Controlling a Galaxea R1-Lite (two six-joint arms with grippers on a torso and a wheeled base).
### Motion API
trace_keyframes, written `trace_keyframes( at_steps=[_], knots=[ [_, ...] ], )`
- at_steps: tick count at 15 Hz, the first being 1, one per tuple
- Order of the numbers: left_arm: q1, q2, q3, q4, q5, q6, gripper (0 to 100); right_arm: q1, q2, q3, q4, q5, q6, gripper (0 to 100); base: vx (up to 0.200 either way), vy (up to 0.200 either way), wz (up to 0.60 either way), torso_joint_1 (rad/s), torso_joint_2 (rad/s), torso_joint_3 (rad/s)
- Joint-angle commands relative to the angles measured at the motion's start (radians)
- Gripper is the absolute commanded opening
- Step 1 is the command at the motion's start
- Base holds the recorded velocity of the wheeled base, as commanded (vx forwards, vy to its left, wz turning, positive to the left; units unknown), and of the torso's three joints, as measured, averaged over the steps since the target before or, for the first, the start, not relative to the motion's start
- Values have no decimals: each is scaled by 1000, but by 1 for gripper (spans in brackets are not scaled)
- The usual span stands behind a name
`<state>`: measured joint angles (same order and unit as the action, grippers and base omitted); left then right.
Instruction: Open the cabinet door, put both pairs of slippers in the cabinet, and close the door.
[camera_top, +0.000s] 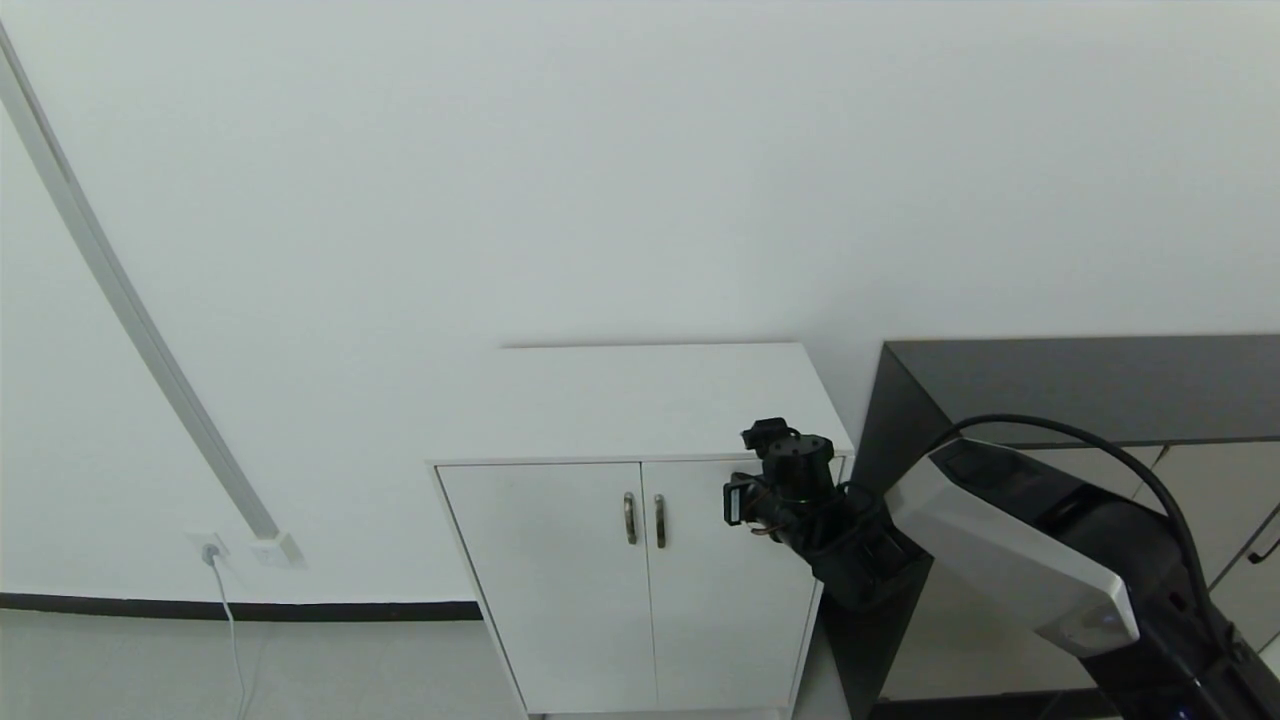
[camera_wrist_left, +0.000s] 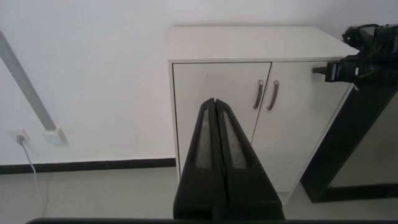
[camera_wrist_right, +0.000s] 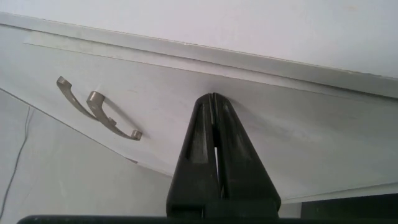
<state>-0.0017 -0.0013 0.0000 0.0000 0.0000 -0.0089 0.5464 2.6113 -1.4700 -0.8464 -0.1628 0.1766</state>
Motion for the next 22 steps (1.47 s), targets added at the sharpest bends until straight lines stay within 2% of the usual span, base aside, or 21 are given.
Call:
trace_keyframes(
  at_steps=[1,9,15,19,22],
  knots=[
    [0,1,0,0,0,0,0,-3,3,-15,13,0,0,0,0,0,0,0,0,0],
    [0,1,0,0,0,0,0,-3,-7,0,6,-1,0,0,0,0,0,0,0,0],
    [0,1,0,0,0,0,0,6,-148,329,-169,-6,0,0,0,0,0,0,0,0],
    [0,1,0,0,0,0,0,-22,-260,536,-252,-12,-2,0,0,0,0,0,0,0],
    [0,1,0,0,0,-5,0,-72,-343,686,-283,-100,-12,0,0,0,0,0,0,0]
  ],
)
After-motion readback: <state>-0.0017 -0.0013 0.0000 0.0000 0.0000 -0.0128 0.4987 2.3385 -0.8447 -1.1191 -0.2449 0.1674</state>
